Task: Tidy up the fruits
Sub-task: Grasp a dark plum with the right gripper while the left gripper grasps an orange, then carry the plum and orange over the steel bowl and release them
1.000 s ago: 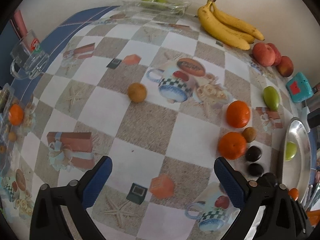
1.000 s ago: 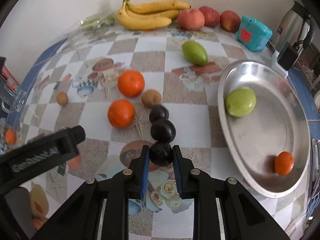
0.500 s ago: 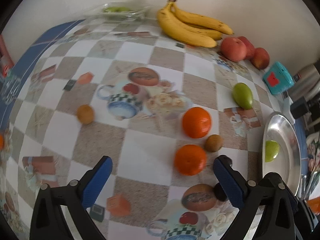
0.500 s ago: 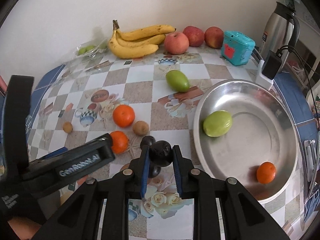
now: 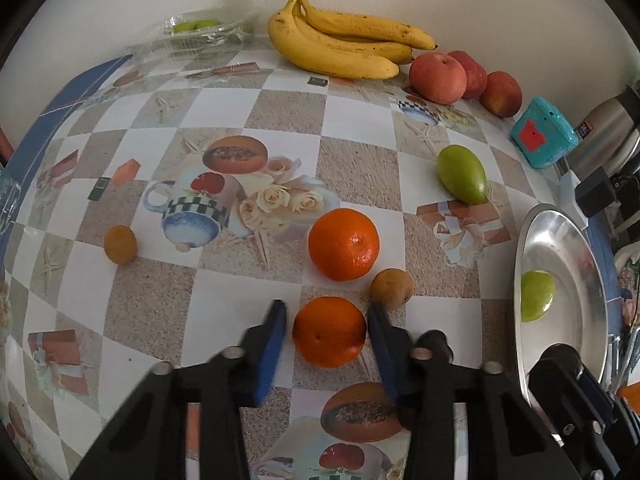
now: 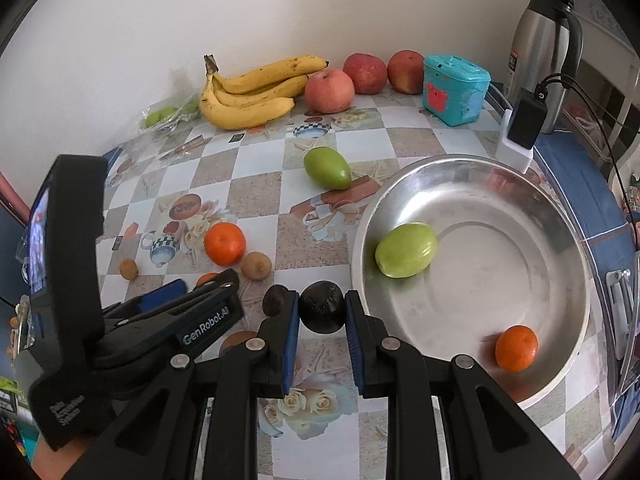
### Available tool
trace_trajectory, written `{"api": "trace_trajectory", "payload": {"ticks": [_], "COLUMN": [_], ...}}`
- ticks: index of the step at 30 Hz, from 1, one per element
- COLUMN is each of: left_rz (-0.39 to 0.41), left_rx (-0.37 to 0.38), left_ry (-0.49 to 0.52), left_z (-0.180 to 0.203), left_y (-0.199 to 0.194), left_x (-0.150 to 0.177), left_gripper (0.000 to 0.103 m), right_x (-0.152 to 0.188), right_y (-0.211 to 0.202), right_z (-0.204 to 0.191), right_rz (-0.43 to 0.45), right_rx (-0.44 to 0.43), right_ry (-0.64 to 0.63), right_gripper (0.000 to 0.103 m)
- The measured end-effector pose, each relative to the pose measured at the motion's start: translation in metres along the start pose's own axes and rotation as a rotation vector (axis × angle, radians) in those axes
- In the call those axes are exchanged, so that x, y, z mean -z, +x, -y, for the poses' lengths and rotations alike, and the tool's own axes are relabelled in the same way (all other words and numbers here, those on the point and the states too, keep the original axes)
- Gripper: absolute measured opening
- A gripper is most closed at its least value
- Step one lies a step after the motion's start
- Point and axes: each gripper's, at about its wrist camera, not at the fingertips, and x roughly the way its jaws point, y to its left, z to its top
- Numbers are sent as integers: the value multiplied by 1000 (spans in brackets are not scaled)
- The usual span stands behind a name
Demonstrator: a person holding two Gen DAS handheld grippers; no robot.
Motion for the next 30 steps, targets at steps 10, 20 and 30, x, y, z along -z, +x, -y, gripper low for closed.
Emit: {"api": "trace_trajectory", "payload": {"ticks": [10,20,30], "left_rz": [45,95,111], "left_rx": [1,9,83], "left_ry": [-3,3,99], "left_z": [5,16,65], "left_y": [-22,-43,-59], "left_x": [-4,-8,1], "left_gripper": [38,38,38], "right_x": [-2,-3,-5], "right_y": [-4,-2,-4], "right_z": [11,21,77], "right_rz": [8,4,10], "right_rx": [-24,-20,105], "right_ry": [34,59,173], "right_gripper": [23,23,24]}}
